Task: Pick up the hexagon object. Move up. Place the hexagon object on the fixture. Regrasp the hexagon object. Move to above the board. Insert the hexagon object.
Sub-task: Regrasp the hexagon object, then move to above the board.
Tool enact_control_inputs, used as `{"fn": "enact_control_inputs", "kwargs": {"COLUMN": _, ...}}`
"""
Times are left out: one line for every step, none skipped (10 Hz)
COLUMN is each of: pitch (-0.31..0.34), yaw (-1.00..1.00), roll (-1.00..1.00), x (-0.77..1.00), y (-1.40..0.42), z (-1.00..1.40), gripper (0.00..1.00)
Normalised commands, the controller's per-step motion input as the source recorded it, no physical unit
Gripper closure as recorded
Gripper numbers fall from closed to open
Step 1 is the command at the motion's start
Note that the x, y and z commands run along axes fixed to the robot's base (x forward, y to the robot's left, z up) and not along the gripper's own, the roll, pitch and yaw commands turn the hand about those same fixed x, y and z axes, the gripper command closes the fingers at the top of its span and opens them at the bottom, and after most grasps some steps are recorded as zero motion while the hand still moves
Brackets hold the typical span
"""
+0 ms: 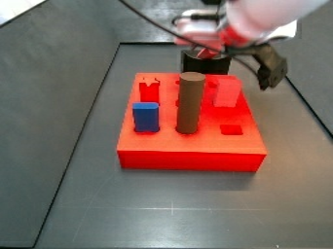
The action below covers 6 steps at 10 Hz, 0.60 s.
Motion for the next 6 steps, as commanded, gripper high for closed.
{"fn": "enact_control_inputs", "kwargs": {"pitch": 0.0, "yaw": 0.0, "roll": 0.0, "x": 0.0, "y": 0.0, "z": 0.0, "gripper": 1.0}}
{"fn": "enact_control_inputs", "kwargs": {"pitch": -0.05, "yaw": 0.13, "roll": 0.05, "x": 0.02, "y": 0.07, "z": 1.0, "gripper": 1.0}}
{"fn": "enact_control_inputs", "kwargs": {"pitch": -0.054, "yaw": 0.13, "roll": 0.05, "x": 0.02, "y": 0.07, "z": 1.0, "gripper": 1.0}}
{"fn": "enact_control_inputs", "kwargs": {"pitch": -0.06, "yaw": 0.08, "roll": 0.02, "x": 0.01, "y": 0.06, "z": 1.0, "gripper": 1.0}}
{"fn": "enact_control_inputs", "kwargs": {"pitch": -0.062, "yaw": 0.05, "roll": 0.0, "x": 0.01, "y": 0.06, "z": 1.0, "gripper": 1.0}}
{"fn": "enact_control_inputs", "kwargs": {"pitch": -0.057, "yaw": 0.01, "roll": -0.02, "x": 0.0, "y": 0.06, "z": 1.0, "gripper": 1.0}}
